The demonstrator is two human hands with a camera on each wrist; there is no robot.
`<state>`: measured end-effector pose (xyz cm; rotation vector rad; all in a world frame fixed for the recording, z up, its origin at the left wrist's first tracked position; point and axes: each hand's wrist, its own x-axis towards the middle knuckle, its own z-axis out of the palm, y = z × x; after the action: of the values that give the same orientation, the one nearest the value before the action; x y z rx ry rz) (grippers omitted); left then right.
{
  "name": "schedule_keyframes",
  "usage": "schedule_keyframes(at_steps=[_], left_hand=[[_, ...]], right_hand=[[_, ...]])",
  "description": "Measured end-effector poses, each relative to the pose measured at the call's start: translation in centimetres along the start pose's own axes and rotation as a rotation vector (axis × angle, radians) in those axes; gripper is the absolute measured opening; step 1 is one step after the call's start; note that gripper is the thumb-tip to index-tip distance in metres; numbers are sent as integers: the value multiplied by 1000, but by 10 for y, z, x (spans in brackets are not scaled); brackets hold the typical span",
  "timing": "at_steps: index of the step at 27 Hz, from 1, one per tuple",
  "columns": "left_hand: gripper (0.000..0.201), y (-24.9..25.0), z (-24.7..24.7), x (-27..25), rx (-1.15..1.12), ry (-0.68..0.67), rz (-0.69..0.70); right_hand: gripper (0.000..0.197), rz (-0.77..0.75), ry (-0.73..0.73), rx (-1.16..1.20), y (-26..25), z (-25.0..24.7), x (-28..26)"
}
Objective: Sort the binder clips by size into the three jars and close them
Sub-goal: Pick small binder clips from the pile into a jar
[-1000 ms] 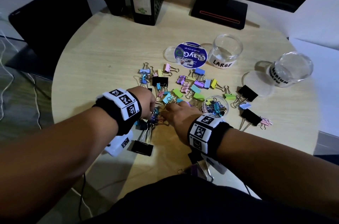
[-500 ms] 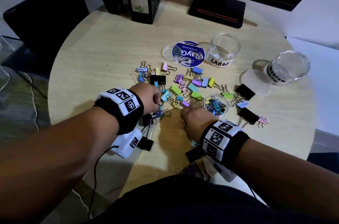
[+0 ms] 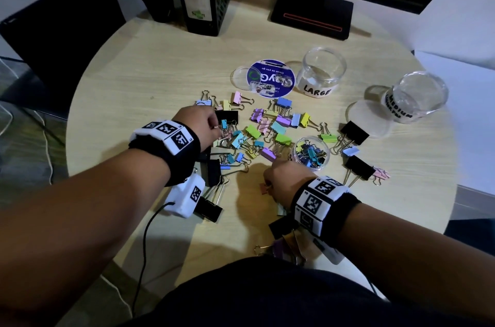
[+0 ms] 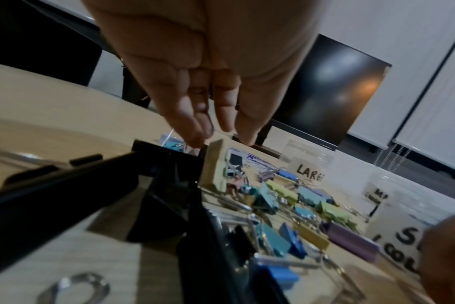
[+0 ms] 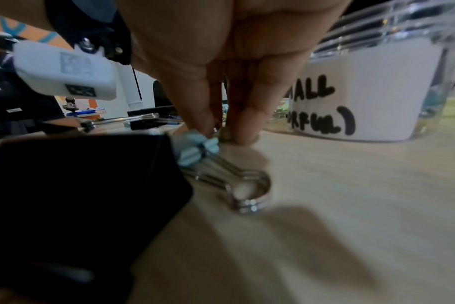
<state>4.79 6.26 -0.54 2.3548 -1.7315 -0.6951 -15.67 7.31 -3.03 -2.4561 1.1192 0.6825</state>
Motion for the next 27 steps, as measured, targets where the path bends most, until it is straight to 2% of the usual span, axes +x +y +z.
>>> schedule_keyframes(at_steps=[2, 4, 7, 11, 14, 16, 18, 21, 24, 26, 27], left_hand=[[24, 0, 1, -4, 32, 0, 25], [23, 7, 4, -11, 86, -30, 132], [16, 20, 14, -18, 220, -224, 231], [26, 36, 27, -11, 432, -379, 266], [28, 41, 33, -2, 554, -404, 311], [25, 43, 36, 4, 614, -409, 326], [23, 47, 38, 7, 673, -429, 330], [22, 55, 37, 9, 729, -448, 338], [16, 60, 36, 10, 763, -456, 316], [12, 58, 38, 10, 751, -457, 300], [10, 57, 39, 10, 737, -451, 314]], right_hand=[[17, -6, 12, 2, 2, 1, 0], [16, -2, 9, 11, 2, 1, 1], [14, 11, 20, 36, 2, -1, 0], [11, 21, 63, 97, 4, -7, -8], [12, 34, 269, 231, 12, -16, -24], [12, 118, 421, 314, 27, -23, -35], [12, 228, 483, 364, 49, -26, -42], [16, 320, 480, 376, 75, -23, -42], [26, 296, 516, 388, 75, -20, -42], [24, 182, 580, 328, 59, -17, -44], [24, 104, 548, 291, 48, -14, -45]])
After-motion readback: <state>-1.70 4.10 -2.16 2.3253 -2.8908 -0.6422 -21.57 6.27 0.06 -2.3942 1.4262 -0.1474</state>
